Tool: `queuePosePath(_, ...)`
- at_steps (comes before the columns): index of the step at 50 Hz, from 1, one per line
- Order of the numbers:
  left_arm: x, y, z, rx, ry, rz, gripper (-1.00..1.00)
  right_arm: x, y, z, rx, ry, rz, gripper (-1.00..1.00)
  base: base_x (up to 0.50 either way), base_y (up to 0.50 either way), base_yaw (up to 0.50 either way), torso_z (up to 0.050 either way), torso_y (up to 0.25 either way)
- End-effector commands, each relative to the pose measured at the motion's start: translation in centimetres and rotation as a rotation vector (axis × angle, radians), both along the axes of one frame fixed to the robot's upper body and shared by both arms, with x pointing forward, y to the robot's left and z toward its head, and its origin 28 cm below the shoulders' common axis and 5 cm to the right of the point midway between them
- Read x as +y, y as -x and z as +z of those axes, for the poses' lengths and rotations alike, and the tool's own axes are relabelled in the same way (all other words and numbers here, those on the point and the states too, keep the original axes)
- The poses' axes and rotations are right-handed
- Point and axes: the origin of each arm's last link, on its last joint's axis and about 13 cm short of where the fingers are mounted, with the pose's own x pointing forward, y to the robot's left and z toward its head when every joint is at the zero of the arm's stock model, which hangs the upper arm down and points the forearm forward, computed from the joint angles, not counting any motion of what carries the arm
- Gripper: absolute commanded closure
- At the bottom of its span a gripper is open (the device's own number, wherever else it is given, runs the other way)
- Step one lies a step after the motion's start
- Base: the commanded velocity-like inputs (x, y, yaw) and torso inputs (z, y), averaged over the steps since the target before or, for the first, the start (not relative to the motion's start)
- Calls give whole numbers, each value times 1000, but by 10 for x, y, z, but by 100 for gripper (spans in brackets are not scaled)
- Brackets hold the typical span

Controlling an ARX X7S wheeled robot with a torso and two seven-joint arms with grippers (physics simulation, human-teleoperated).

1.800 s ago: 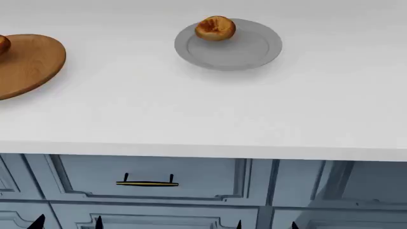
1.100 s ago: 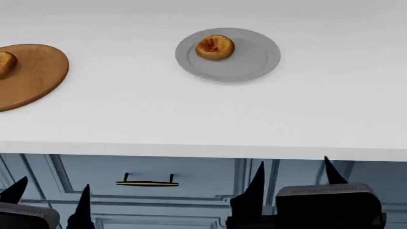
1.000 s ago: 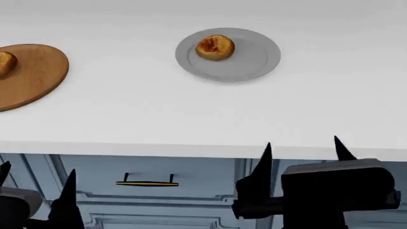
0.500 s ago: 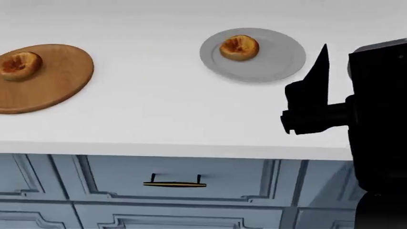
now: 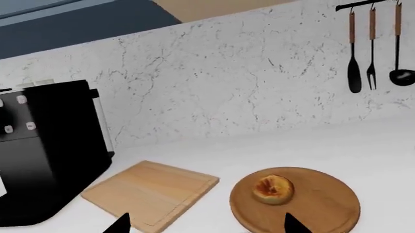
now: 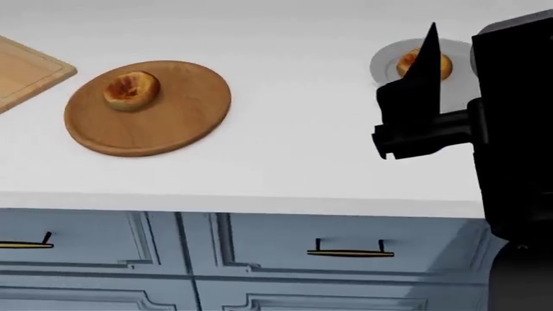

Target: Place all breads on the cutting board.

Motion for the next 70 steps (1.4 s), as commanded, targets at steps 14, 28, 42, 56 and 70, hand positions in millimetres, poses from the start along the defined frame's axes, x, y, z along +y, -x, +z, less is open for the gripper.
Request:
queuePosePath(14,0,1,4,-16,-20,10,-100,3,1,0,3,-23,38,-100,0,500,0,0,0)
queuePosePath(28,-1,4,4,-16,-20,9,-100,0,5,-3,17,-34,50,-100,0,500,0,0,0)
queuePosePath(42,0,6,5,-27,-17,7,-100,3,7,5,19,-48,97,-100,36,250,0,0,0)
queuePosePath(56,5,16,51,51,-31,-72,-100,-1,-9,33,64,50,96,-100,500,37,0,0,0)
queuePosePath(70,5,4,72,114,-13,-109,-100,-3,-8,52,86,138,67,-100,500,254,0,0,1)
